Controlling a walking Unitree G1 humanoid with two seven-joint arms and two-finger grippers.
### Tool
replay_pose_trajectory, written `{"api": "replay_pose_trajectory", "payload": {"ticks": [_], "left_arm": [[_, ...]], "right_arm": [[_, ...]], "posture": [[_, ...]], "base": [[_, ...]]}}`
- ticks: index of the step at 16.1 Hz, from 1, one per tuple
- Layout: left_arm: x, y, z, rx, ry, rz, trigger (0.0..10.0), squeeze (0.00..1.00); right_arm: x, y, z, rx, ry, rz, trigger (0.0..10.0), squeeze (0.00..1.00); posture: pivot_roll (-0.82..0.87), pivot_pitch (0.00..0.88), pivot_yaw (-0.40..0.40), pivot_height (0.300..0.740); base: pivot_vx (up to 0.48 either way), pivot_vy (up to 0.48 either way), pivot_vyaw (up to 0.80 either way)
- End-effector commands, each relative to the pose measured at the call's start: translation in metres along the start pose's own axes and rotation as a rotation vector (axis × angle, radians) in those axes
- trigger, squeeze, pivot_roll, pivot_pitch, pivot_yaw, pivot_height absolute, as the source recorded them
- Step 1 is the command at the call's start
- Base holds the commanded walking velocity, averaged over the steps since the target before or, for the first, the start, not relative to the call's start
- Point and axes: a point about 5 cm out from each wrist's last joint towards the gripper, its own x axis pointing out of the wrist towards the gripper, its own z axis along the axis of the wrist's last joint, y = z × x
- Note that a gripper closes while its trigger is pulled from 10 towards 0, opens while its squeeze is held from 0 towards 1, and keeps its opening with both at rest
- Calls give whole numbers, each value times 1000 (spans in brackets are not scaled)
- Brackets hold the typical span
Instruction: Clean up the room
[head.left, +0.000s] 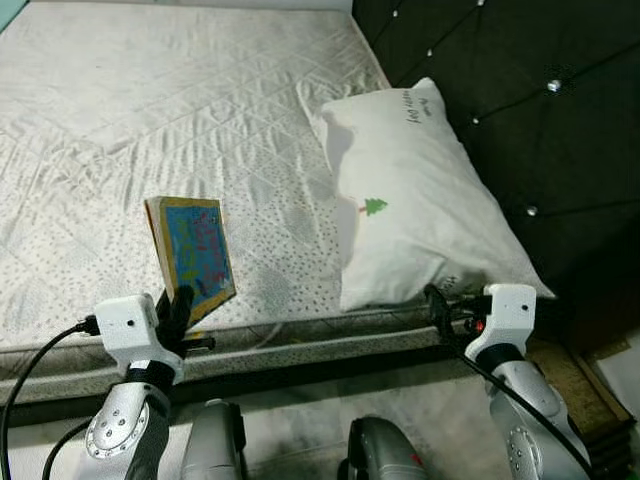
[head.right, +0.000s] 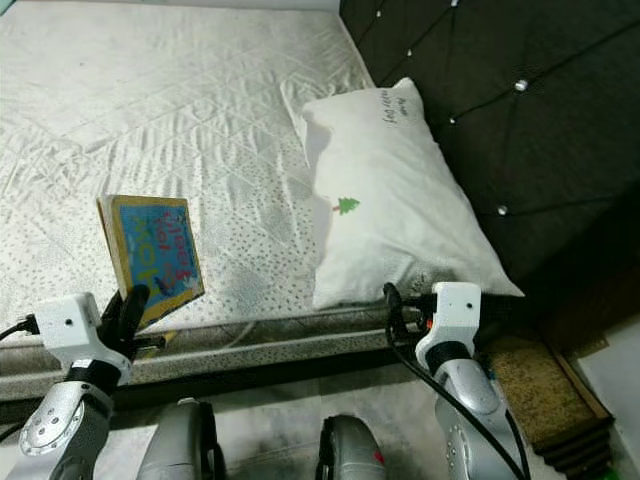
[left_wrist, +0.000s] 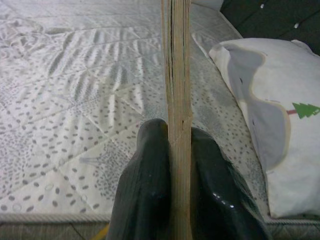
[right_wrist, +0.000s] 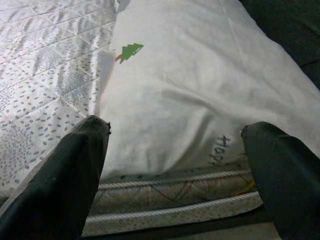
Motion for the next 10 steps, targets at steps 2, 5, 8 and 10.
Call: {"api": "replay_pose_trajectory", "payload": {"ticks": [2, 5, 8, 10], "left_arm": [[1, -3, 4, 0, -30, -20, 10000, 0], [2, -4, 5, 1, -31, -23, 10000, 0], [2, -5, 4, 0, -30, -28, 10000, 0], [2, -5, 4, 1, -30, -26, 10000, 0]], "right_arm": [[-2, -3, -5, 5, 19, -6, 10000, 0], [-1, -3, -5, 4, 18, -6, 10000, 0], [0, -2, -5, 4, 18, -4, 10000, 0], [0, -2, -5, 4, 18, -2, 10000, 0]], "posture": [[-107, 192, -82, 646], [-107, 190, -81, 646], [-107, 186, -83, 646], [-106, 183, -82, 646]], "base": [[324, 0, 0], [329, 0, 0], [336, 0, 0], [311, 0, 0]]}}
